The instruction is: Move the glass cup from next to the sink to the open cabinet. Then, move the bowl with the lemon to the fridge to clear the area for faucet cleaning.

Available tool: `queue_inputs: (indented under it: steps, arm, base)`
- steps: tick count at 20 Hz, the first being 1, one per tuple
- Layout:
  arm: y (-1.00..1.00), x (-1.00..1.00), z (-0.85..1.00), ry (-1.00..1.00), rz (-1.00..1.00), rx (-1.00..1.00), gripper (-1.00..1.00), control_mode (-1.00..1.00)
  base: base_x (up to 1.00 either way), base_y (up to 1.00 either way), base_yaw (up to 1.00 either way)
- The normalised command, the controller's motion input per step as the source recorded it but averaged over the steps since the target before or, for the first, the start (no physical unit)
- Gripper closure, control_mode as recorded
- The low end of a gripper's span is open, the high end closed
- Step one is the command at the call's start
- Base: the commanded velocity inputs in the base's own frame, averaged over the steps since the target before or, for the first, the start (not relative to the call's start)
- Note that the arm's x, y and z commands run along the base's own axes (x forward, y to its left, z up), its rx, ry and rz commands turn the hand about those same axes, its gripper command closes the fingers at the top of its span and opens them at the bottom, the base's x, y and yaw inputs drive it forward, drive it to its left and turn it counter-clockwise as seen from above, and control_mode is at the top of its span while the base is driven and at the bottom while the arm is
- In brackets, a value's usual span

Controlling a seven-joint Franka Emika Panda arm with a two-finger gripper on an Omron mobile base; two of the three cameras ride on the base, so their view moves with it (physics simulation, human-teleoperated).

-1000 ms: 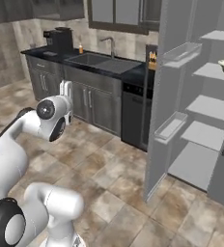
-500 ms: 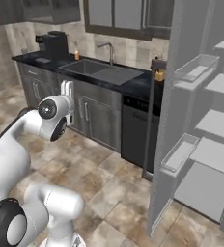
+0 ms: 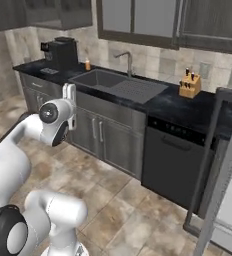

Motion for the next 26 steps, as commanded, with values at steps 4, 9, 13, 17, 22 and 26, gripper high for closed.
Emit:
queue_inputs:
  steps: [4,9,13,17,22,26]
  arm:
    - [0.00,0.00,0.00,0.00,0.00,0.00,-1.00,1.00]
    - [0.00,0.00,0.00,0.00,0.00,0.00,-1.00,1.00]
    - [0.00,0.00,0.00,0.00,0.00,0.00,-1.00,1.00]
    - [0.00,0.00,0.00,0.00,0.00,0.00,-1.00,1.00]
    - [0.00,0.00,0.00,0.00,0.00,0.00,-1.00,1.00]
    - [0.00,0.00,0.00,0.00,0.00,0.00,-1.00,1.00]
  base:
    - [1.00,0.98,-0.14]
    - [1.00,1.00,-0.13]
    - [1.00,1.00,-0.17]
    - [1.00,1.00,-0.17]
    - [1.00,1.00,-0.23]
    - [1.00,1.00,-0.29]
